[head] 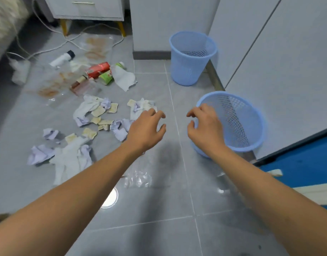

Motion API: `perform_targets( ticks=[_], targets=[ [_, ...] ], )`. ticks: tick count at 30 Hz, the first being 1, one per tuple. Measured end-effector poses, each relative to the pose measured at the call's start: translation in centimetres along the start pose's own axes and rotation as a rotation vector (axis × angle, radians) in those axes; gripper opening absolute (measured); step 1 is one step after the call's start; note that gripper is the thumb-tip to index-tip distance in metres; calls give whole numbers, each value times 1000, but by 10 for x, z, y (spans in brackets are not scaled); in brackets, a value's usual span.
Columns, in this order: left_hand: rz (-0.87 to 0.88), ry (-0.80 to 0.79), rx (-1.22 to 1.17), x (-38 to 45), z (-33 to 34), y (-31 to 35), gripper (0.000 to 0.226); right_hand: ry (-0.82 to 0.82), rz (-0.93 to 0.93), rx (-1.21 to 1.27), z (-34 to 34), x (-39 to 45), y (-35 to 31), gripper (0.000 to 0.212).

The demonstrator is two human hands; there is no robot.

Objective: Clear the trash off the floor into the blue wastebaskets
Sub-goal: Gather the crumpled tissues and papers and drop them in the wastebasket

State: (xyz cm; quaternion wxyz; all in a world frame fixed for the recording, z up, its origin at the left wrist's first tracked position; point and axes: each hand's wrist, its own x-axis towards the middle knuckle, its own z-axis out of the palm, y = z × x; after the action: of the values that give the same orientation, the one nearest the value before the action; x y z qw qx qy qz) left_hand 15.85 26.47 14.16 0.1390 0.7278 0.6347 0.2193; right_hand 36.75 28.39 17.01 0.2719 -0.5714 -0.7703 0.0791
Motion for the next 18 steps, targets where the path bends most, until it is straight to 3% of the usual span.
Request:
perform_targets(
  ticks=[3,9,11,15,18],
  targets=[
    [-158,-19,40,-50,-6,-52,32,-108,-25,73,46,-26,-51,23],
    [-437,-135,96,-140,20,-111,38,-541,58,-41,135,-94,-88,38],
    [-428,-166,101,-162,33,-124,42,-646,89,-136,153,-112,-87,53],
    [-401,-246,135,-178,63,-140,50,-701,176,-252,173,-132,-78,78],
    [-376,-208,190,-176,76,-146,42,-730,192,-331,181,-139,-72,77]
  ],
)
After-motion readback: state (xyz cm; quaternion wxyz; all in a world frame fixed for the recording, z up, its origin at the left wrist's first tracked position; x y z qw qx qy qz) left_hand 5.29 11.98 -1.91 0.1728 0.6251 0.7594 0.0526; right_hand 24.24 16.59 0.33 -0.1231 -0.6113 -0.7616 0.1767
